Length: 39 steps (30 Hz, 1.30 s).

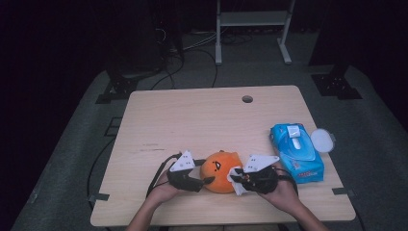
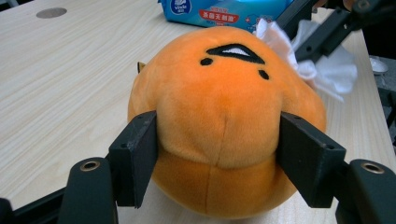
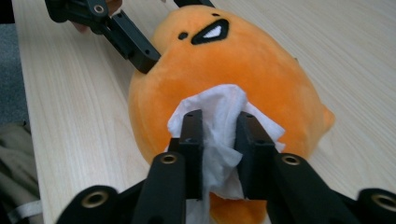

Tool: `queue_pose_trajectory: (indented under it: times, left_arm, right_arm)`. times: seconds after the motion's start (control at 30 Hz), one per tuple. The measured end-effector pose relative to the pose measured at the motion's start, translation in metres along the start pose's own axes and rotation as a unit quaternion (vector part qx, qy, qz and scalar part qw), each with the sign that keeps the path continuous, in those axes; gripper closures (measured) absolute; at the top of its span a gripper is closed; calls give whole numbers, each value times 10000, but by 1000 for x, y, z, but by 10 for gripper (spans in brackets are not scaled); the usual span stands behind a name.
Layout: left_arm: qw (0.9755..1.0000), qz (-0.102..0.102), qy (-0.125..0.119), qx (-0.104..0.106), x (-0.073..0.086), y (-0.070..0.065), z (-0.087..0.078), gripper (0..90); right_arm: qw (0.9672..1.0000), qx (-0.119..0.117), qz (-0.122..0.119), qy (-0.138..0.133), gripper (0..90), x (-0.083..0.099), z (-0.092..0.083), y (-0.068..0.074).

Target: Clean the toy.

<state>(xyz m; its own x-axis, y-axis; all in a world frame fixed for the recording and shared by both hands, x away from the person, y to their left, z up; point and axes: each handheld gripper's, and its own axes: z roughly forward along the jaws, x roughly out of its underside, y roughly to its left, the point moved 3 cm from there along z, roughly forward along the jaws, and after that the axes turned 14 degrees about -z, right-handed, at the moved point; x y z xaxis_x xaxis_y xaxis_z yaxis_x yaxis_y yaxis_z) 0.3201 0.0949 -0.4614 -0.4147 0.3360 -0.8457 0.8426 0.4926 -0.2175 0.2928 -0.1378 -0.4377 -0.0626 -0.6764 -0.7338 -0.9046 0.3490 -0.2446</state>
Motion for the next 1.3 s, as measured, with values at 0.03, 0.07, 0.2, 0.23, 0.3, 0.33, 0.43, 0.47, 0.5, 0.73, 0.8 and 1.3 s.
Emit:
queue_pose_trajectory:
  times: [0.03, 0.07, 0.2, 0.23, 0.3, 0.33, 0.43, 0.47, 0.5, 0.73, 0.8, 1.3]
  left_arm:
    - [10000, 2, -2, -4, 0, 1, 0, 323]
    - [10000, -27, -5, -17, 0, 2, 0, 324]
    - [9999, -115, -14, 11, 0, 5, -1, 324]
    - [9999, -125, -28, 9, 0, 5, 0, 323]
    - [9999, -128, -19, -18, -1, 4, 0, 319]
    - [9999, -139, -22, -29, -1, 4, 1, 313]
    - [9997, -224, -13, -46, -1, 7, 1, 315]
    - [9997, -220, 8, -64, -2, 7, 1, 320]
    - [9998, -204, 22, -68, -2, 7, 1, 324]
    - [9994, -332, -17, -22, 0, 10, 0, 334]
    - [9994, -345, -32, -28, -1, 10, 1, 332]
    - [9980, -574, -205, 176, -6, 12, -3, 256]
  right_arm:
    - [10000, 0, 0, 0, 755, 0, 0, 0]
    - [10000, -22, 37, 5, 763, 1, -3, -3]
    - [9994, 103, 295, 120, 769, 13, -8, -18]
    - [9989, 27, 451, 95, 769, 15, -8, -22]
    - [9980, -69, 635, 30, 772, 17, -8, -23]
    - [9977, -111, 672, -36, 775, 15, -7, -21]
    - [9968, -402, 638, -271, 774, 4, -5, -10]
    - [9960, -564, 603, -347, 773, 0, -4, -5]
    - [9960, -637, 510, -356, 772, -3, -3, -1]
    - [9974, -200, 678, -149, 772, 17, -10, -26]
    - [9954, -208, 929, -140, 772, 26, -11, -34]
    - [9922, -580, 1045, -341, 773, 16, -5, -24]
